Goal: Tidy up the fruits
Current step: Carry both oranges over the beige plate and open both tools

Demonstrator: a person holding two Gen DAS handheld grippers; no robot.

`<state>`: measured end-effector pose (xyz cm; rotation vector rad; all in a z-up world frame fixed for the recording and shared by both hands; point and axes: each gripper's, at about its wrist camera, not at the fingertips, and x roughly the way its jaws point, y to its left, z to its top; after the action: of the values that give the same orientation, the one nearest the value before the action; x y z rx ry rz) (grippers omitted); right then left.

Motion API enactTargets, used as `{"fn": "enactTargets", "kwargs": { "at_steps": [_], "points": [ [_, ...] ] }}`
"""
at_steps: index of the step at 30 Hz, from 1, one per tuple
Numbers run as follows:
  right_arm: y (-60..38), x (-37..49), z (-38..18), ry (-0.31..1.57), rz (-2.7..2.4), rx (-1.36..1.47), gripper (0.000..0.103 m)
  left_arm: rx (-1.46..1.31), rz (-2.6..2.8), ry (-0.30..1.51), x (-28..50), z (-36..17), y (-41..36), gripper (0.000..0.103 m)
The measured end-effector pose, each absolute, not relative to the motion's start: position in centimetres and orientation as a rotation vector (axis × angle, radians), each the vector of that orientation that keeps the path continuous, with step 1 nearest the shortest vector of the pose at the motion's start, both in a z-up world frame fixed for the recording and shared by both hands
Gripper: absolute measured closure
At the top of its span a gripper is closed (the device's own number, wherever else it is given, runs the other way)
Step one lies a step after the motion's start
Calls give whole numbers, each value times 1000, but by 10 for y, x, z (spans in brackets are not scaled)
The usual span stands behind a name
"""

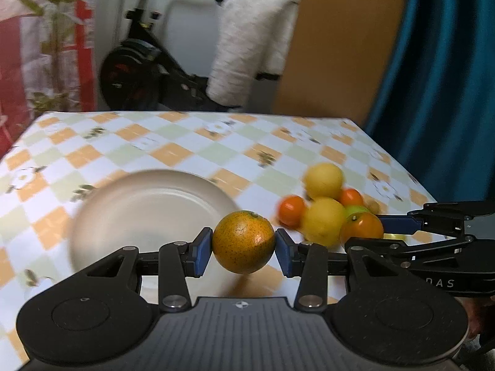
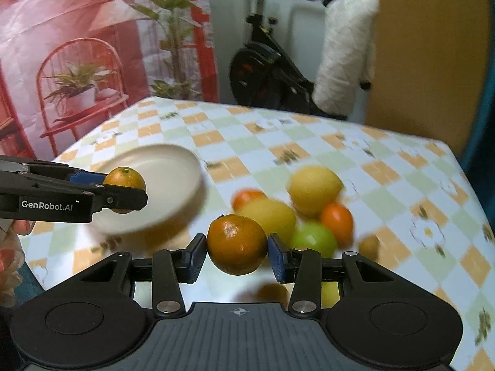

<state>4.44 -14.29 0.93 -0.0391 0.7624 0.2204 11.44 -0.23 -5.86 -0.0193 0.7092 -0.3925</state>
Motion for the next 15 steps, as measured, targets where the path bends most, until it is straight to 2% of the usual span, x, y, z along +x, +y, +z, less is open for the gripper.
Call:
{"fn": "enactTargets", "kwargs": {
  "at_steps": [7,15],
  "points": [
    [-95,98,14,742,302,-77,63,-78,-288,708,146,-53,47,57],
    [-45,164,-6,783,334,-147,63,-95,-218,744,199,-65,79,57]
  ]
}}
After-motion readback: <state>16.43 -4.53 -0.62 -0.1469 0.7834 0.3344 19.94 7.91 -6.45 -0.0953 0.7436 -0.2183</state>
